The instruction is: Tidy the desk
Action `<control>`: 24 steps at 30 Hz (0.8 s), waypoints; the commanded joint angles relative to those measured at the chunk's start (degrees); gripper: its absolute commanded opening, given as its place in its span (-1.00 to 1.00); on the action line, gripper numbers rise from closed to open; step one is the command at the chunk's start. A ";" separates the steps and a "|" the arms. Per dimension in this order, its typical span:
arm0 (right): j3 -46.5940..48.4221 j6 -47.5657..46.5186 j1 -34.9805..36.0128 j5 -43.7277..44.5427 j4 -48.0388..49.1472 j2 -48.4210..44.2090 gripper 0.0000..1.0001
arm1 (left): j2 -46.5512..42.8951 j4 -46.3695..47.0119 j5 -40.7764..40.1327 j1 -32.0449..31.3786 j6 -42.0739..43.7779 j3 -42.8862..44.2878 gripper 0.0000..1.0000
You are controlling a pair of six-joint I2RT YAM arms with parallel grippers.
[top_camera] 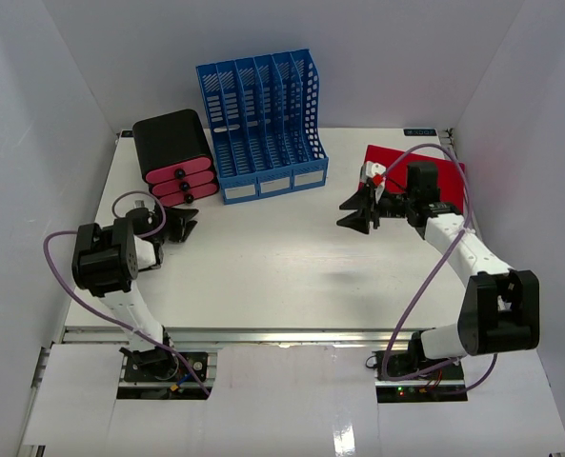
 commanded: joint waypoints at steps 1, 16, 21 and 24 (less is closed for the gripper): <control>6.94 -9.44 -0.27 18.10 -11.63 4.92 0.25 | -11.69 2.62 6.31 0.35 6.76 -8.21 0.22; 20.69 -32.09 2.51 62.97 -14.31 26.44 0.74 | -42.87 -18.73 19.35 4.58 18.68 -13.68 0.84; 22.91 -37.04 2.76 68.04 -11.25 32.77 0.70 | -45.06 -28.89 26.76 10.47 25.05 -10.48 0.96; 23.44 -38.55 2.92 69.49 -9.10 34.91 0.64 | -45.92 -29.94 31.01 12.04 26.21 -10.02 0.96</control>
